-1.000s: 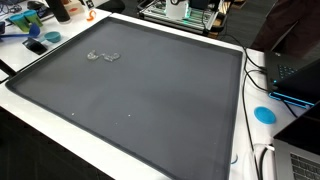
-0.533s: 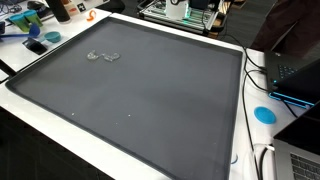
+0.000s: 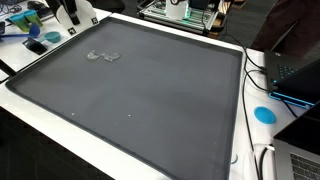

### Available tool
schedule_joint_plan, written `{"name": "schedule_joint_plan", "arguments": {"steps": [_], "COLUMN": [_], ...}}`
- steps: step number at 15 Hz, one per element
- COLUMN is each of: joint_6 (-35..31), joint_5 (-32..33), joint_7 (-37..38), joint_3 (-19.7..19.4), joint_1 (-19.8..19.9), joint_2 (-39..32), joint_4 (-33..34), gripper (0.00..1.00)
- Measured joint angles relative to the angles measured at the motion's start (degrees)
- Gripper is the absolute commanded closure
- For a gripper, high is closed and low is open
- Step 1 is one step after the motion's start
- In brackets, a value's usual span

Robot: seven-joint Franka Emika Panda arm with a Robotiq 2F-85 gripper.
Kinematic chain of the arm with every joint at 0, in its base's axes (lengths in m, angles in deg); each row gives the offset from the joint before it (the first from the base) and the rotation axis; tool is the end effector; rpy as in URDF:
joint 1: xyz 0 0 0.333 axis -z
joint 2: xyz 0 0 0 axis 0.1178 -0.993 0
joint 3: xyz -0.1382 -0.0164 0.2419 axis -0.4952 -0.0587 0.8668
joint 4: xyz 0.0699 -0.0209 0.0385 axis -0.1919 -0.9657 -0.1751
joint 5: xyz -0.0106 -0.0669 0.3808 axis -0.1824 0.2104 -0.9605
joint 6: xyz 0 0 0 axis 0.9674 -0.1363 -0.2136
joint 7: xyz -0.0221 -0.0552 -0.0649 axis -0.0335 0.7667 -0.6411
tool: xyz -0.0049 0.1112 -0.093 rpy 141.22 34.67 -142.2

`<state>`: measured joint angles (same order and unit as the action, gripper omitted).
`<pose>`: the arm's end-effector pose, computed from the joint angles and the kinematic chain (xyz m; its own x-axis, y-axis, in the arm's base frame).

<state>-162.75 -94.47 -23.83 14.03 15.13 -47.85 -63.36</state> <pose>0.6025 -0.1510 0.3001 0.9407 -0.3374 0.0346 -0.3357 -0.9408 -0.0465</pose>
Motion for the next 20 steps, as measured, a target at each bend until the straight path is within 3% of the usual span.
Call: {"name": "schedule_joint_plan", "arguments": {"steps": [10, 20], "joint_6": [-10.6, -11.0], "joint_5": [-2.8, -0.9], "joint_7": [-1.5, -1.5], "joint_3": [0.1, 0.2], "joint_1": [1.9, 1.9], "joint_2": [-8.2, -9.7], "joint_4": [-1.7, -1.3], "gripper": [0.96, 0.99]}}
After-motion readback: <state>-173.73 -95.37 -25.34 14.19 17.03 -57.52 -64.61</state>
